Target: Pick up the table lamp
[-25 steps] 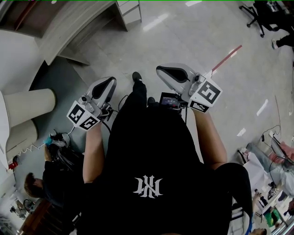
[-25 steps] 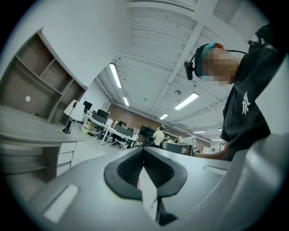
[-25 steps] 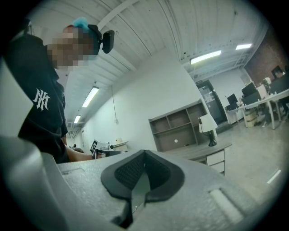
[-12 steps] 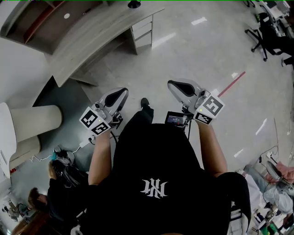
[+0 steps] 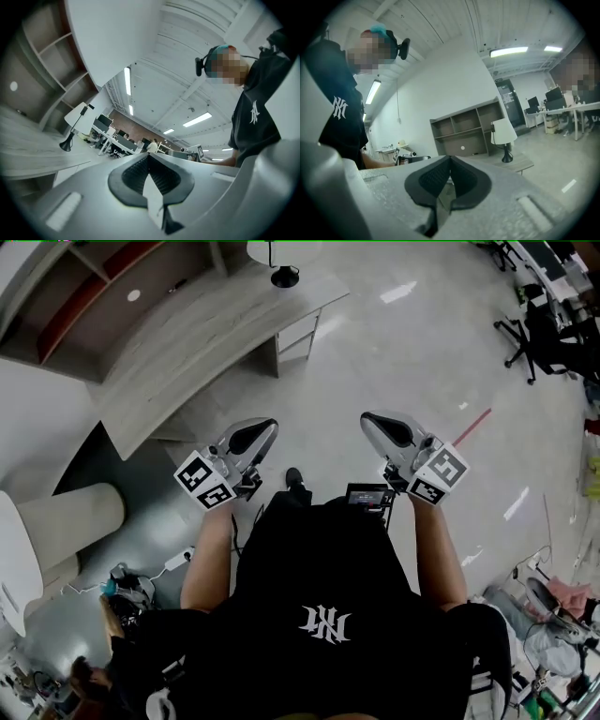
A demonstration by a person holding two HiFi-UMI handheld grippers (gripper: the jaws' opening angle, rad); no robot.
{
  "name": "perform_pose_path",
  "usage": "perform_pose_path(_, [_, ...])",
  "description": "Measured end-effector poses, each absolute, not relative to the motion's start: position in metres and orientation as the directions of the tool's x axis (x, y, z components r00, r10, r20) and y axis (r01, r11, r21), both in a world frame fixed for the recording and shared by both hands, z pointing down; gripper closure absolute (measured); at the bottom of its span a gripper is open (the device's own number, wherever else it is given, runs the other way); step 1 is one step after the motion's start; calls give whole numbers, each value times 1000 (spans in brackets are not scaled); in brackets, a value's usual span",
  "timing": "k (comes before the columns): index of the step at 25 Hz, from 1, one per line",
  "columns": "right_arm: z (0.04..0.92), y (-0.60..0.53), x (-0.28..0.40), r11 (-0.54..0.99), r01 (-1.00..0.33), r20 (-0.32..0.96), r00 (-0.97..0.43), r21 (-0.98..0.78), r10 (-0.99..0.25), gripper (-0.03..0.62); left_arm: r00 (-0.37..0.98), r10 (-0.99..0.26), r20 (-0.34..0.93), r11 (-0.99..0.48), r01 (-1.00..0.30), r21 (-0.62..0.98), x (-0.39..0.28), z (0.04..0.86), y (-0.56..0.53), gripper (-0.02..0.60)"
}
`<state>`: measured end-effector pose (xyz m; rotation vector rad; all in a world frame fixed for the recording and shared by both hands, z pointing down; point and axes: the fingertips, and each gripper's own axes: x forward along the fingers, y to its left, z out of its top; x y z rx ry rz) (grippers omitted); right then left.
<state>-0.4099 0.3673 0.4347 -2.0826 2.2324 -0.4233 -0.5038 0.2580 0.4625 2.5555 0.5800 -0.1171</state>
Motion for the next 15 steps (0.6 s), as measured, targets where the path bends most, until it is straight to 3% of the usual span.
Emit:
perform_pose_path(9, [420,346,-359,-37,-968,165,-5,-247,-986,594,868,412,-277,-716,496,492,-459,461,219,592])
perform_pose_path(15, [417,330,-319,-34,-969,148,-3,-243,-989,594,863,431,-263,-714,504,486,-426,462,210,592])
